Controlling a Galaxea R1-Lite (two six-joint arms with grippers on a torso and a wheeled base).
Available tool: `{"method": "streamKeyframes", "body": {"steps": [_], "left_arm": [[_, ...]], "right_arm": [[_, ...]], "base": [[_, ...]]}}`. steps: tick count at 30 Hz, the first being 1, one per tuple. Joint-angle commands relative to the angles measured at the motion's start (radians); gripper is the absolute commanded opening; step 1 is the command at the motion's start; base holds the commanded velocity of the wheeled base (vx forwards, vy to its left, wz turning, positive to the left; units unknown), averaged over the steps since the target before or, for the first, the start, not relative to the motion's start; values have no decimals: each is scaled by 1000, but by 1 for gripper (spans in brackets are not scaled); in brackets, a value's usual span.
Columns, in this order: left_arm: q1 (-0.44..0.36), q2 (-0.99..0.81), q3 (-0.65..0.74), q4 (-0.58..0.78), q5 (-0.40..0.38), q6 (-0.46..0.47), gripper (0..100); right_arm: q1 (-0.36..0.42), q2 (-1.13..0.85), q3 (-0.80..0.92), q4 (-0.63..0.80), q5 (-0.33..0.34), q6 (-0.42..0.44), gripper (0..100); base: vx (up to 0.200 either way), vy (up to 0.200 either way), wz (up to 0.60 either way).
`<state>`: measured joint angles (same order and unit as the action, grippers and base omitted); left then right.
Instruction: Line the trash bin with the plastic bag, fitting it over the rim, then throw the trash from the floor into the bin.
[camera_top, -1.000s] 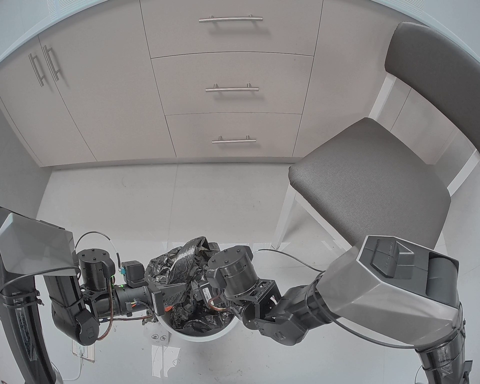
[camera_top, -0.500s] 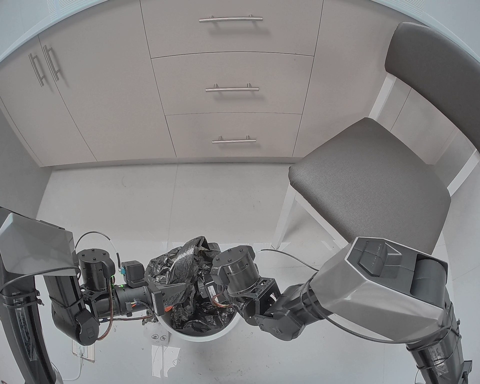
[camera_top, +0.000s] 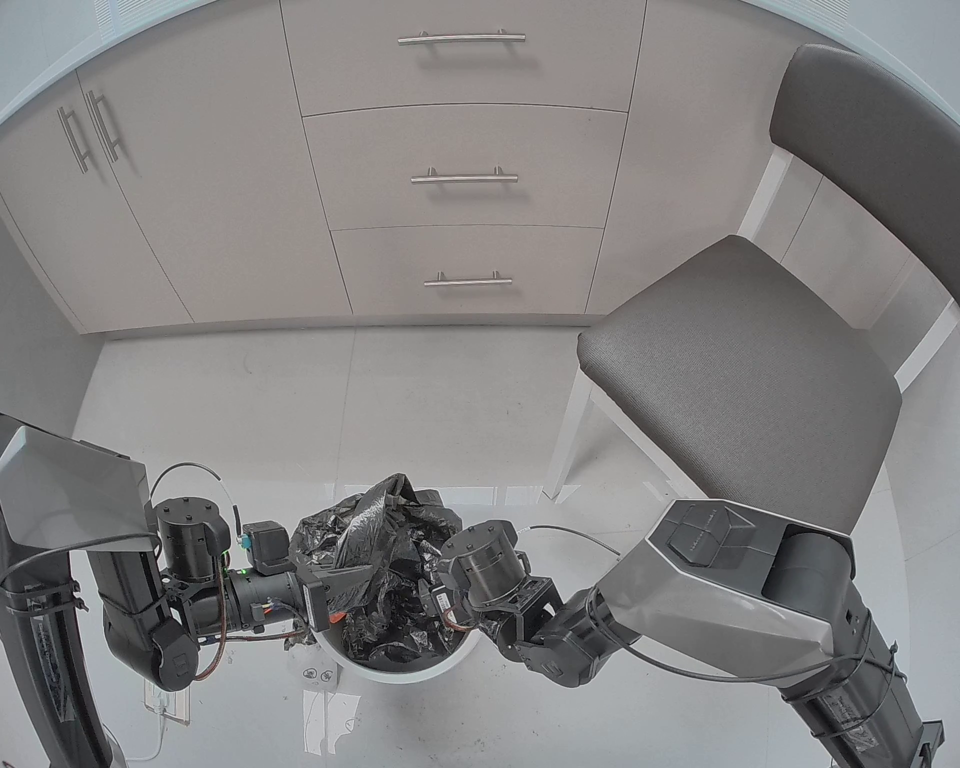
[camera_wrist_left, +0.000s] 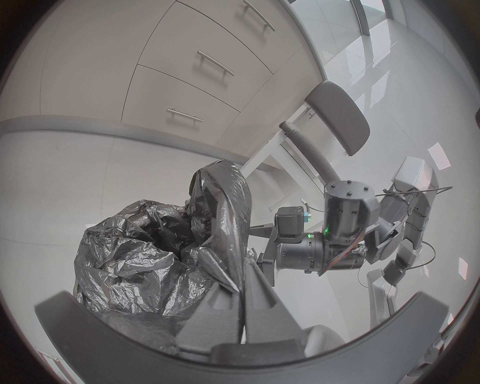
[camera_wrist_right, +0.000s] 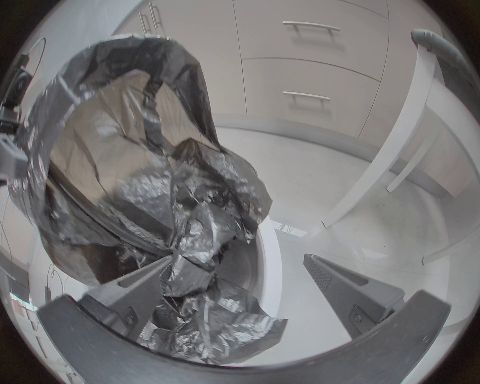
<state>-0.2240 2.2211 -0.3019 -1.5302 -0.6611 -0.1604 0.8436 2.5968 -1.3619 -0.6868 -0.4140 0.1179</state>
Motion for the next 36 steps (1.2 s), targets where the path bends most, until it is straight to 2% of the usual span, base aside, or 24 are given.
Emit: {"method": "streamKeyframes", "body": {"steps": [1,10,16,22,36], "left_arm": [[0,5,0,-1,0,-1,0],[0,9,1,-1,0,-1,0],[0,14,3,-1,0,-1,0],[-3,14,4,-1,0,1,0],[-3,19,3,-1,-2,1,0]], "right_arm": [[-14,37,-2,0,1,-1,100],[-11,16,23,-2,0,5,100],[18,-119,213,-74,0,-1,100],[25,-164,362,-178,-2,-3,100],[-9,-73,307,-200,0,-34,100]], "base": [[0,0,0],[0,0,0],[0,0,0],[0,0,0],[0,0,0]]}}
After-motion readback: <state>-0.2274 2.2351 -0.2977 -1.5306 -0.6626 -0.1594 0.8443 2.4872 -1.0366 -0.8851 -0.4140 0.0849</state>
